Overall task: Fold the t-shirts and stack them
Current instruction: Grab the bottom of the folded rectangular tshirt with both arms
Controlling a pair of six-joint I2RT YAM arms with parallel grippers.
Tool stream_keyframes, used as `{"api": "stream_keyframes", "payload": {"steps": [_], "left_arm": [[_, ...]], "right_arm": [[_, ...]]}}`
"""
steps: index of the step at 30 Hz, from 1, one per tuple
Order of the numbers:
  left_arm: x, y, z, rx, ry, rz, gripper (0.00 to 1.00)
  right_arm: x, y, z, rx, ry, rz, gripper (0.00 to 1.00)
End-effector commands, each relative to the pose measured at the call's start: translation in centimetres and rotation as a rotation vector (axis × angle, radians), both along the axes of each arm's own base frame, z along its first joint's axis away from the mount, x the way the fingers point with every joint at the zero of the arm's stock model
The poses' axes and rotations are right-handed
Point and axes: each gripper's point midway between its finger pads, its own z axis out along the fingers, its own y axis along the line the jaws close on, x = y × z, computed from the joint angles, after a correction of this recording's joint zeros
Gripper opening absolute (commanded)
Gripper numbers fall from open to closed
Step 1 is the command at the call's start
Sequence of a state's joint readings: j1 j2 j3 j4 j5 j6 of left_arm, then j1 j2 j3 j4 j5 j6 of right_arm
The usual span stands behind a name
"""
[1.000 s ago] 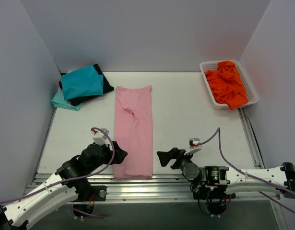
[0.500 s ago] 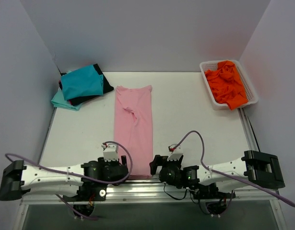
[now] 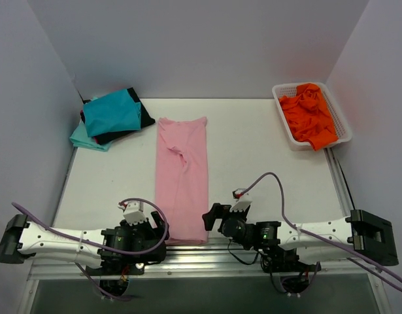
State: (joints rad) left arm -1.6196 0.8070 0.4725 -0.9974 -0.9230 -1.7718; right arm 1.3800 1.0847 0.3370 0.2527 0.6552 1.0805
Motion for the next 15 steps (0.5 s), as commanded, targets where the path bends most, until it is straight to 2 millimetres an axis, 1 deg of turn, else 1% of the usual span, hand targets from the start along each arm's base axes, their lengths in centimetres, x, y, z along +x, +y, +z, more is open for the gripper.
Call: {"api": "stream_keyframes", "payload": {"steps": [1, 2, 3, 4, 6, 7, 9, 10, 12, 13, 15], "left_arm": [[0.4, -1.1, 0.5, -0.032, -0.008, 0.011, 0.92], [0.3, -0.9, 0.2, 0.014, 0.000, 0.025, 0.92], [0.2, -1.3, 0.6, -0.005, 0.018, 0.058, 0.93], [0.1, -0.6, -0.1, 0.060, 0.034, 0.079, 0.93], [-0.2, -1.1, -0.4, 0.072, 0.050, 0.096, 0.94], [-0.5, -1.7, -1.1, 0.079, 0.071, 0.092, 0.95], [-0.7, -2.2, -2.0, 0.073, 0.090, 0.099, 0.95], [-0.9, -2.6, -2.7, 0.043, 0.105, 0.109, 0.95], [-1.3, -2.6, -4.0, 0.037, 0.133, 0.123, 0.95], [-1.4, -3.1, -4.3, 0.010, 0.143, 0.124, 0.95], [-1.5, -2.7, -5.2, 0.010, 0.153, 0.128, 0.95]], "right_arm": [[0.9, 0.1, 0.0, 0.052, 0.033, 0.029, 1.00], [1.0, -0.4, -0.7, 0.046, 0.046, 0.031, 1.00], [1.4, -0.5, -0.9, 0.052, 0.058, 0.029, 1.00], [1.5, -0.5, -1.0, 0.047, 0.061, 0.029, 1.00], [1.7, -0.4, -0.8, 0.035, 0.056, 0.036, 1.00], [1.7, -0.4, -1.0, 0.025, 0.057, 0.038, 1.00], [1.8, -0.2, -1.0, 0.020, 0.058, 0.047, 1.00], [1.7, 0.0, -1.2, 0.021, 0.069, 0.055, 1.00], [1.6, 0.4, -1.2, 0.029, 0.079, 0.076, 1.00], [1.5, 0.7, -1.2, 0.034, 0.082, 0.088, 1.00], [1.1, 1.3, -1.3, 0.043, 0.097, 0.120, 1.00]]}}
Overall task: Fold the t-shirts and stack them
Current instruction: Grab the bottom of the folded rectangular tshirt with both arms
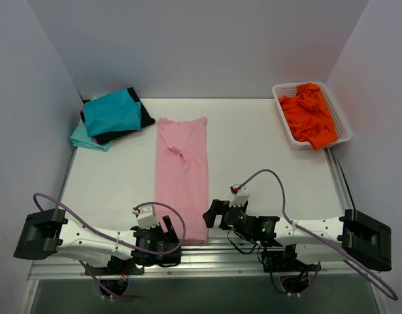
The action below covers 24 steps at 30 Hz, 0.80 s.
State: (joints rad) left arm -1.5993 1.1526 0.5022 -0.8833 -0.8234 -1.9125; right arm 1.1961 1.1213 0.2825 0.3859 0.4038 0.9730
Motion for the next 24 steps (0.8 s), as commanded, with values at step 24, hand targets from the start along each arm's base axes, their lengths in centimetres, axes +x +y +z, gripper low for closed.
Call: {"api": "stream_keyframes", "payload": {"steps": [24], "left_arm": [[-0.5, -1.0, -1.0, -0.068, -0.031, 0.085, 0.83]], "right_arm": [[-0.6, 2.3, 0.4, 0.036, 0.043, 0.063, 1.00]]}}
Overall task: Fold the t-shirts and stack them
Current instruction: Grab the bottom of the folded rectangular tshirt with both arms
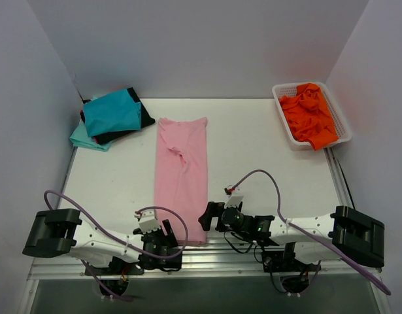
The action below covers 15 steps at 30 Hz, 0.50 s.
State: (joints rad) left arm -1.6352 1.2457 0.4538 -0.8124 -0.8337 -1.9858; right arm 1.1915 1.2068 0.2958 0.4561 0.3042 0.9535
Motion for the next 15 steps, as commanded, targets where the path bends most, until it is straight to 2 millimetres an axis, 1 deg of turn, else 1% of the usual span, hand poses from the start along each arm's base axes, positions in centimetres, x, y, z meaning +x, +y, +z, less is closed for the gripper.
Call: {"api": "stream_keyframes", "payload": {"steps": [1, 2, 3, 5, 6, 7, 8, 9, 11, 12, 15], "left_arm": [[-0.2, -1.4, 1.6, -0.073, -0.035, 0.062, 0.84], [-0.3, -2.0, 2.3, -0.083, -0.041, 0.061, 0.86], [-0.4, -1.6, 2.7, -0.064, -0.055, 0.061, 0.87], [-0.7, -1.7, 3.5, -0.066, -0.065, 0.067, 0.88], [-0.6, -0.9, 3.9, -0.052, -0.078, 0.086, 0.88], [-0.9, -0.9, 4.3, -0.057, -0.085, 0.072, 0.88], [-1.0, -0.7, 4.6, -0.061, -0.092, 0.072, 0.88], [-1.1, -0.7, 4.9, -0.072, -0.098, 0.068, 0.89], [-0.9, -0.7, 5.0, -0.080, -0.112, 0.060, 0.91], [-0.8, -0.6, 4.8, -0.083, -0.115, 0.056, 0.91], [-0.8, -0.3, 4.9, -0.081, -0.108, 0.058, 0.91]], "right_arm": [[0.3, 0.6, 1.3, 0.030, 0.000, -0.022, 1.00], [0.2, 0.7, 1.3, 0.031, 0.002, -0.017, 1.00], [0.2, 0.8, 1.2, 0.033, 0.005, -0.018, 1.00], [-0.1, 1.4, 1.2, 0.041, 0.013, -0.006, 1.00], [-0.3, 1.8, 1.3, 0.051, 0.013, 0.000, 1.00], [-0.6, 2.0, 1.1, 0.044, 0.017, 0.006, 1.00], [-0.7, 2.4, 1.3, 0.053, 0.018, 0.008, 1.00], [-1.3, 2.8, 1.1, 0.043, 0.019, 0.022, 1.00], [-1.8, 3.3, 1.2, 0.045, 0.027, 0.030, 1.00], [-2.6, 3.5, 0.8, 0.034, 0.039, 0.048, 1.00], [-4.0, 3.5, 0.6, 0.053, 0.071, 0.070, 1.00]]}}
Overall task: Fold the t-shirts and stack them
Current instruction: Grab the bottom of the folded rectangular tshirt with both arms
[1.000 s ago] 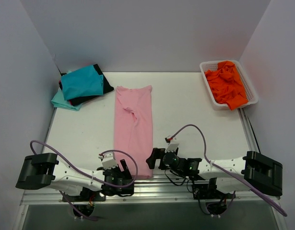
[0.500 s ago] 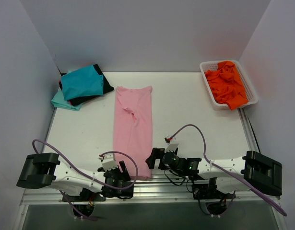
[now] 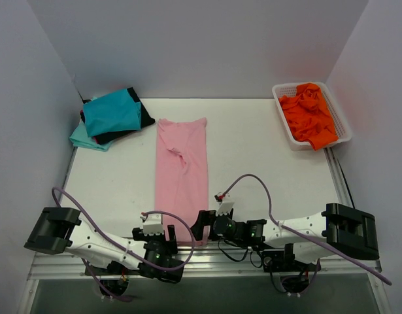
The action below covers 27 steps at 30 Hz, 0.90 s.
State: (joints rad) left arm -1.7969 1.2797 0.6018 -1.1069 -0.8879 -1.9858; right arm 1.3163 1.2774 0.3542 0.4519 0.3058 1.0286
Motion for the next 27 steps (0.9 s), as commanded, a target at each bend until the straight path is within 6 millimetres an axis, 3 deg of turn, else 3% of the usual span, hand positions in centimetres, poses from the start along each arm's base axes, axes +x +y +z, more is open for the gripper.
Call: {"api": "stream_keyframes", "payload": {"steps": [1, 10, 21, 27], "left_arm": [[0.8, -0.4, 1.5, -0.267, -0.023, 0.216, 0.91], [0.9, 0.4, 0.5, -0.287, -0.012, 0.238, 0.91], [0.9, 0.5, 0.2, -0.290, -0.007, 0.244, 0.91], [0.8, 0.6, -0.3, -0.301, 0.003, 0.253, 0.91]], "right_arm": [[-1.2, 0.3, 0.3, 0.025, 0.037, -0.002, 1.00], [-2.4, -1.9, -0.7, 0.037, 0.085, -0.033, 0.97], [-3.4, -0.3, -1.9, 0.046, 0.108, -0.004, 0.90], [-3.4, -0.1, -2.2, 0.041, 0.105, -0.001, 0.79]]}}
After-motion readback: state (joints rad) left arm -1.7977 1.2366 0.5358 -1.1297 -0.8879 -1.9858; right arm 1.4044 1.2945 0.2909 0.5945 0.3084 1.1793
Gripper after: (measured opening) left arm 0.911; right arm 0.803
